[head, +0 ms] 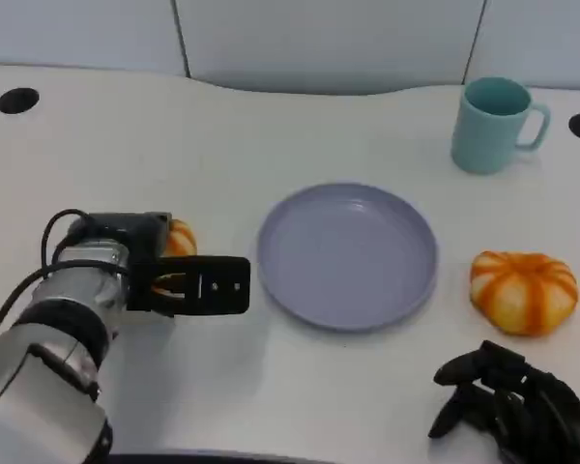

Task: Grasp the bread from the table and place it into the plate.

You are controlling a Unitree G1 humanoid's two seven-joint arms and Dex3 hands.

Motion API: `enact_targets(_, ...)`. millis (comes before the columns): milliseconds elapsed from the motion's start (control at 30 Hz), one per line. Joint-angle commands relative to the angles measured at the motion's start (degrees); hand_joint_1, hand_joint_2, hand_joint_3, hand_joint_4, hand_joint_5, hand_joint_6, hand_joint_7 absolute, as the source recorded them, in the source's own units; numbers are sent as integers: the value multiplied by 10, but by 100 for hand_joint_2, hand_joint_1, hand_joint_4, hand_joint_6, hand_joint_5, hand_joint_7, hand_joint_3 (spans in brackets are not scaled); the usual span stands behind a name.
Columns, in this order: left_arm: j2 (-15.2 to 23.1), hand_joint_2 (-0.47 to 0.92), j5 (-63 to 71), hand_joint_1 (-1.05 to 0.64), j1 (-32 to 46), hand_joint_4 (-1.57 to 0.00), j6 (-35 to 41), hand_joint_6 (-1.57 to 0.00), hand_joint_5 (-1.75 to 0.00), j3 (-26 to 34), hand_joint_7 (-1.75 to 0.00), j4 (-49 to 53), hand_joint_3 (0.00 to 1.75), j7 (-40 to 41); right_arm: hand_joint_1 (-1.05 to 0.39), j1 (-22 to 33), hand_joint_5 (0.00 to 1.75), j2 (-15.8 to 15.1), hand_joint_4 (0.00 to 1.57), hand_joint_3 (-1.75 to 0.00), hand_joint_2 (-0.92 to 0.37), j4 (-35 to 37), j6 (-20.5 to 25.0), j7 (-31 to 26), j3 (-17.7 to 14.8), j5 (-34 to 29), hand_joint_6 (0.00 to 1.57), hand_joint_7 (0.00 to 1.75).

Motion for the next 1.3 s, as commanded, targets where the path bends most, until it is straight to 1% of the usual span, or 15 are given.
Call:
enact_targets(33,0,76,2,-49,19,-22,5,-17,-14,-5,-4,7,0,42,-44,11,145,-12,64,-35,-92,-1,5,0,-6,4,67,99)
enact_targets(133,0,74,4,-46,23,-37,2,-36,-21,-8,-12,9,1,57,-43,17,145,-13,63,-35,-92,-12,8,-10,-4,-4,67,99)
enact_targets(200,1,75,2,-45,21,-31,0,-41,-84,-8,-37,10,0,49,-44,18,147,-13,63,-35,-92,-15,7,-13,-4,-5,68,99)
enact_targets(267,5,74,0,-44,19,-36,-3,-41,-108,-7,-55,10,0,45,-44,20,148,-13,63,-34,-92,-18,9,-15,-3,-4,68,99)
enact_targets(333,6,75,1,-43,16,-52,-1,-51,-113,-8,-51,11,0,36,-44,18,148,-13,63,-34,-92,-14,7,-14,-4,-3,68,99)
enact_targets(433,7,74,0,-42,16,-55,0,-63,-128,-7,-28,11,0,37,-45,19,148,-14,62,-33,-92,-16,10,-15,-3,-4,68,98)
enact_targets(567,10,74,-5,-45,19,-53,-14,-72,-120,-3,-25,9,0,46,-45,21,147,-12,62,-33,-92,-19,15,-13,-4,2,69,98)
enact_targets(633,9,75,-5,-45,19,-54,-15,-77,-124,-2,-41,9,0,47,-43,21,147,-12,62,-33,-92,-17,14,-13,-5,2,69,98)
enact_targets(767,8,75,-7,-38,24,-61,-22,-87,-138,3,-50,7,0,74,-44,22,146,-13,63,-33,-92,-20,18,-9,-4,3,69,97)
enact_targets(967,9,86,-28,-21,36,-58,-46,-90,-121,28,-36,4,3,113,-43,19,147,-11,61,-36,-92,-13,10,-4,-6,2,67,98)
enact_targets(1067,12,91,-46,-18,36,-51,-57,-69,-127,46,-82,3,12,112,-43,20,147,-10,61,-35,-92,-17,10,-7,-3,-1,67,99)
enact_targets(1100,13,91,-51,-17,37,-47,-62,-54,-152,52,-130,3,15,114,-43,19,148,-9,61,-35,-92,-16,10,-7,-3,-1,67,99)
enact_targets(1133,15,92,-60,-16,37,-48,-70,-48,-163,60,-152,2,19,115,-43,18,148,-9,61,-35,-92,-14,9,-7,-3,-1,67,99)
enact_targets(1200,20,90,-77,-13,39,-57,-91,-48,-172,78,-170,-1,27,125,-42,17,148,-9,62,-35,-92,-14,9,-9,-2,-3,67,99)
enact_targets(1300,26,90,-99,-11,38,-65,-114,-50,-174,101,-174,-6,33,139,-41,14,149,-9,62,-36,-92,-16,15,-15,-1,-6,67,99)
